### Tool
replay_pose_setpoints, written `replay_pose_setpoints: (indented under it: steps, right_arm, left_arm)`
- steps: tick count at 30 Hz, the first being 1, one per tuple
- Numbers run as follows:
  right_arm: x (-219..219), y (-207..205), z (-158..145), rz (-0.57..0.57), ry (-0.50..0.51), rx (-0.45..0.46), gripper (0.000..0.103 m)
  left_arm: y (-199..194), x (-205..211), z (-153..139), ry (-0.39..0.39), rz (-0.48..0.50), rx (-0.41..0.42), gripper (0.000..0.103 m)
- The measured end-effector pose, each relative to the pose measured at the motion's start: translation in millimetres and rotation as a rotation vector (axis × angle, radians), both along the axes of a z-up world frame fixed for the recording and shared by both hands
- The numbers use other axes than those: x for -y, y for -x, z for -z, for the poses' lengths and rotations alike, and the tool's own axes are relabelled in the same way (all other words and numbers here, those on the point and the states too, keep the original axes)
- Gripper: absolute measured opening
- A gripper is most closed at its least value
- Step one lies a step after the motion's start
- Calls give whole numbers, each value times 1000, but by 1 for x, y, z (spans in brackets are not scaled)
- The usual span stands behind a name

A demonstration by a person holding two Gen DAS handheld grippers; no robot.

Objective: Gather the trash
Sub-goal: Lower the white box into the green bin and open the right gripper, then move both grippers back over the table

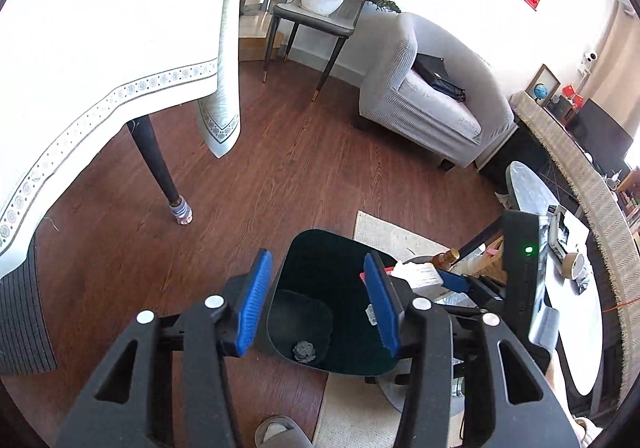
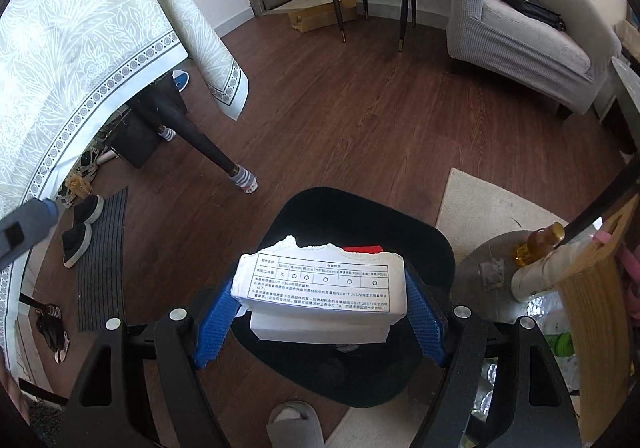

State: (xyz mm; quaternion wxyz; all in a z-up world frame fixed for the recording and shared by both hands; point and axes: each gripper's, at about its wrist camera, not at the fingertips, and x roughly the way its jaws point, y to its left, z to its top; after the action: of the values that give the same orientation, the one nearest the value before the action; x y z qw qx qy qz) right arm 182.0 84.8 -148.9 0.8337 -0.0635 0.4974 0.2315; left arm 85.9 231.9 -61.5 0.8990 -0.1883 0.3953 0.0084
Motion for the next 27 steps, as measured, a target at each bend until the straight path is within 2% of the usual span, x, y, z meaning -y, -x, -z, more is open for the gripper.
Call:
replay_pose_setpoints:
  steps: [2,6,8,9,13,19,27]
  right_arm:
    - [-1,0,10,-6,25,-15,78]
    - [2,-4,31,3,58,-46,79]
    - [3,-6,39,11,62,-52,91]
    - [4,-5,41,14,66,-45,93]
    - [3,-2,47,-5,101,-44,94]
    - [0,8,25,-66,91,2,94]
    - [-3,36,-24,-201,30,83,94]
  left_arm:
    - [2,1,-4,-5,4,6,42]
    - [7,0,-16,14,-5,33,41]
    - [12,-4,-22,26,-10,48,41]
    - [12,-4,-24,30,-13,54,41]
    - [15,-3,-34,46,-24,82,41]
    - [14,0,-45,55,-39,110,41]
    - [14,2,-55,45,-69,137,44]
